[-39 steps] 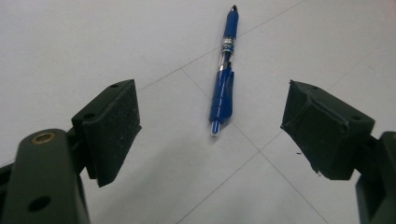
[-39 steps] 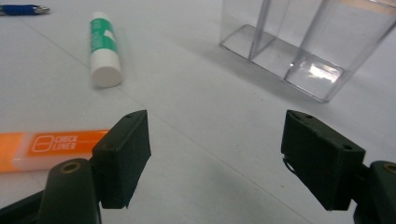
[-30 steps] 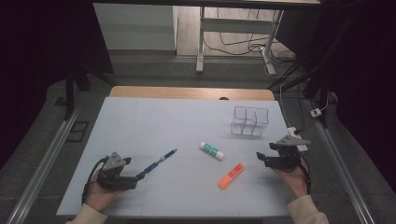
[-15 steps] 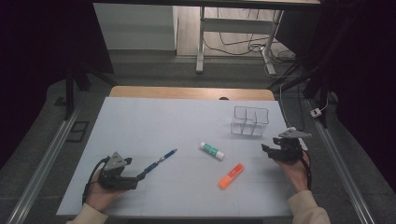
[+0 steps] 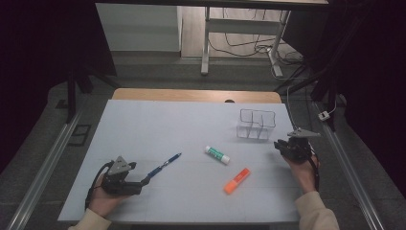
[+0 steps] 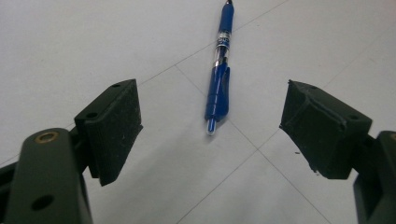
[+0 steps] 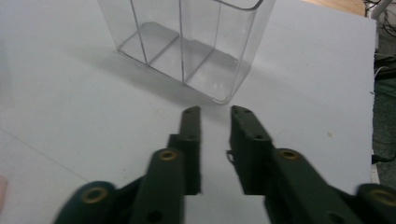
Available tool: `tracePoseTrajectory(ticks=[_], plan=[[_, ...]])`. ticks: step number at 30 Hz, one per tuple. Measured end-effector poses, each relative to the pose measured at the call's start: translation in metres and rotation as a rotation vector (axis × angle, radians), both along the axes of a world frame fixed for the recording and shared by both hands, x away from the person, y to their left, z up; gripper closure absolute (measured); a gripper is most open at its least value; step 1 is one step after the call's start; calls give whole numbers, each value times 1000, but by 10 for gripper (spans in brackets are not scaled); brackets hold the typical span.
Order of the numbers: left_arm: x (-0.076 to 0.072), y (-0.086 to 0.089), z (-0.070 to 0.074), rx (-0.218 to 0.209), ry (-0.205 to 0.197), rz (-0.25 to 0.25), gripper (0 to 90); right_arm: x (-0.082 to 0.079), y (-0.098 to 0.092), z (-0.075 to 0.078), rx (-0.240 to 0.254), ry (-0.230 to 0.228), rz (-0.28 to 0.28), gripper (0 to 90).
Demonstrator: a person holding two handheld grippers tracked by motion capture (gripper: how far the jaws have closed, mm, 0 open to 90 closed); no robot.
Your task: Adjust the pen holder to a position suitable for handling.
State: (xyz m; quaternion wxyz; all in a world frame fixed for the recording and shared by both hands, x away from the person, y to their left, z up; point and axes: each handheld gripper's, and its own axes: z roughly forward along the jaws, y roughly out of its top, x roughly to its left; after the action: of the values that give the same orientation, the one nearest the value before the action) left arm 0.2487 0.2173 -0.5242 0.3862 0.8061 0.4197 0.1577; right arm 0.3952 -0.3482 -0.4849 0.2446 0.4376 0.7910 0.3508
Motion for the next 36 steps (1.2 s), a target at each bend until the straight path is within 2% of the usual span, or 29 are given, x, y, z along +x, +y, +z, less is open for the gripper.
tracePoseTrajectory(ticks=[1, 2, 3, 16, 30, 32, 36], plan=[[0, 0, 0, 0, 0, 0, 203, 1, 0, 0, -12, 0, -5, 845], [0, 0, 0, 0, 0, 0, 203, 1, 0, 0, -12, 0, -5, 845], [0, 0, 0, -1, 1, 0, 203, 4, -1, 0, -22, -12, -16, 890], [1, 0, -1, 5, 2, 0, 200, 33, -7, -1, 7, -10, -61, 891], [4, -2, -3, 13, 12, -1, 201, 54, -8, -5, 39, -12, -46, 890], [4, -2, -4, 13, 14, 0, 201, 58, -6, -8, 23, -13, -45, 890], [4, -2, -4, 11, 17, -3, 205, 61, -7, -11, 26, -8, -50, 890]])
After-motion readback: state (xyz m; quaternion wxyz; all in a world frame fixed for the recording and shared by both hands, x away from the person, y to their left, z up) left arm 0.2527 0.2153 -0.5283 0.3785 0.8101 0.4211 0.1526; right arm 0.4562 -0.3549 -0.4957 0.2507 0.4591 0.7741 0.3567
